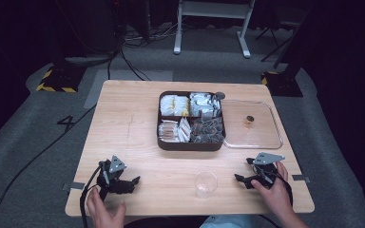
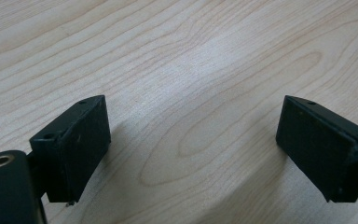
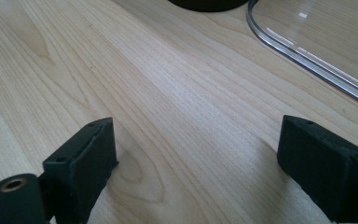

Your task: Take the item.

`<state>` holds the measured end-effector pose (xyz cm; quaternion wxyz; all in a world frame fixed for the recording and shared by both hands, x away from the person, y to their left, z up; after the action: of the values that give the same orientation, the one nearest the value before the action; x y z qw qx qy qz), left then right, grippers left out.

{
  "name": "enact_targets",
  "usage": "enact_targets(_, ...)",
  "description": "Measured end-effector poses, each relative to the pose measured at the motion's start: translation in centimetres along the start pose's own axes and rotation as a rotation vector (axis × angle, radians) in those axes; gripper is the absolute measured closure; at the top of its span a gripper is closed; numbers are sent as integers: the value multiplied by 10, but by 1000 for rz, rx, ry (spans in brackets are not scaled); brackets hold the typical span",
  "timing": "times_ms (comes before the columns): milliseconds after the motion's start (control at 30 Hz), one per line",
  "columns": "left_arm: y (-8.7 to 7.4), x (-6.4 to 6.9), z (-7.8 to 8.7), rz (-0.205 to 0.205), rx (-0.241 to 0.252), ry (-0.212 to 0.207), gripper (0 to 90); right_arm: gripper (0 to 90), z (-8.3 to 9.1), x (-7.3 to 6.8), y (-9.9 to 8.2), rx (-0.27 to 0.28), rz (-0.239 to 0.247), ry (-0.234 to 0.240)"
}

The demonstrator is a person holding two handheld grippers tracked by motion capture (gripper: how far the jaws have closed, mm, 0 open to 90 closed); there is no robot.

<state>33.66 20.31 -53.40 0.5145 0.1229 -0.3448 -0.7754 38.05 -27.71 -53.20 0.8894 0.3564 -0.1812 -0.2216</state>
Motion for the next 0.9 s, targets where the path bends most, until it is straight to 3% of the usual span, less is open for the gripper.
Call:
enact_targets(267,0,0,0,0,-1,2,102,120,2,-3,-2,-5,-2,-8)
enact_targets(367,1,0,-2,25,0,11,70,119,2,-4,-1,-7,-10,-16)
enact_targets(533,3,0,-4,33,-4,20,58,121,2,-4,-1,-6,-12,-18)
enact_targets(833,2,2,-3,19,-8,13,51,124,3,-6,-1,-8,-22,-30)
enact_targets(900,2,3,-2,62,15,42,105,129,3,-6,-1,-7,-24,-29)
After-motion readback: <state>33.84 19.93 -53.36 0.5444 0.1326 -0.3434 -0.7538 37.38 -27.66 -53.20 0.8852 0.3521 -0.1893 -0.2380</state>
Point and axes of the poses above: each handheld gripper's, and its own axes: z roughly backward along the jaws, y roughly out of its top, x roughly to its right, the point moved 4 cm from there along -z, roughly forward along the jaws, and after that the axes turned 13 degrees about z, right-handed, at the moved point
